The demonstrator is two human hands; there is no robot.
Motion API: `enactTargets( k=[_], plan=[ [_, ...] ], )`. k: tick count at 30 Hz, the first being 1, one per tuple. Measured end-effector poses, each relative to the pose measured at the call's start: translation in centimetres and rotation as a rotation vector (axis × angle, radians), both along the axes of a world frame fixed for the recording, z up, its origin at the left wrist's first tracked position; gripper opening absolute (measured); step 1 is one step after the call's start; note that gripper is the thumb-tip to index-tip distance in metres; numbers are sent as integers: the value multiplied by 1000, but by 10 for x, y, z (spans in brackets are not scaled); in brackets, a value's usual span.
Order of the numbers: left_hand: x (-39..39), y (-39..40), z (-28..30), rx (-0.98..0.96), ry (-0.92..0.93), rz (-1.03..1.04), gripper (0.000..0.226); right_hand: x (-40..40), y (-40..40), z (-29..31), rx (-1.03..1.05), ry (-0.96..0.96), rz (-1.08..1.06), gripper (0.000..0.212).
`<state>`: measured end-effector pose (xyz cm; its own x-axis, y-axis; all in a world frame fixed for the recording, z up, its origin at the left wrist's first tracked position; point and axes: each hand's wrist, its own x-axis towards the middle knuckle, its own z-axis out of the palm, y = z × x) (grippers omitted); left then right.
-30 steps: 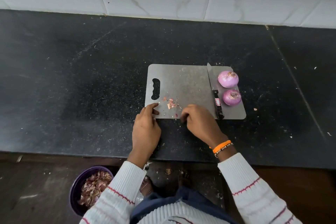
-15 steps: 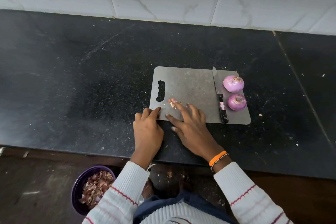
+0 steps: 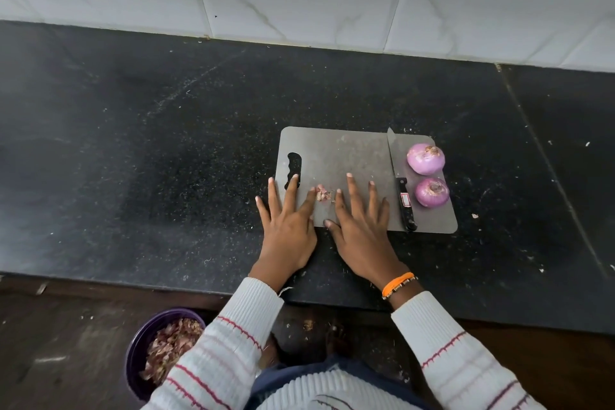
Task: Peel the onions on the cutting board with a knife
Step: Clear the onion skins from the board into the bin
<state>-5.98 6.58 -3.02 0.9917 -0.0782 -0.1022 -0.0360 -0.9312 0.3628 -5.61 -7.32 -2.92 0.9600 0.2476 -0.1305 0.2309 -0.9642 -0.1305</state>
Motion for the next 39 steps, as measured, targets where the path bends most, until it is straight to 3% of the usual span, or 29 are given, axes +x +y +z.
enactTargets(
  k=[4, 7, 12, 16, 19, 22, 29, 31, 34, 36, 39],
  plan=[
    [-4, 1, -1, -93, -78, -7, 54, 10, 4, 11, 188, -56, -38, 52],
    [-4, 5, 0, -193, -156, 104, 56, 18, 5, 18, 318, -104, -37, 53],
    [3, 10, -5, -263, -256, 193, 46, 11, 23, 14, 155, -70, 150, 63],
    [-1, 7, 1, -364, -341, 269, 62, 3, 28, -1, 76, -261, 177, 50],
    [-3, 6, 6, -389, -356, 294, 59, 7, 25, 1, 93, -317, 218, 32],
    [-3, 9, 4, -384, -346, 305, 56, 18, 22, 7, 110, -258, 242, 20],
    [-4, 10, 6, -399, -331, 293, 51, 31, 20, 13, 133, -160, 273, 21],
    [-3, 10, 6, -396, -292, 281, 45, 36, 16, 14, 312, -87, 112, 21],
    [0, 7, 5, -366, -259, 225, 39, 51, -3, 21, 941, 199, -378, 12],
    [4, 4, 3, -337, -249, 170, 39, 54, -19, 27, 1295, 354, -553, 14],
    [13, 2, -3, -320, -216, 77, 42, 50, -33, 37, 1478, 437, -626, 13]
  ],
)
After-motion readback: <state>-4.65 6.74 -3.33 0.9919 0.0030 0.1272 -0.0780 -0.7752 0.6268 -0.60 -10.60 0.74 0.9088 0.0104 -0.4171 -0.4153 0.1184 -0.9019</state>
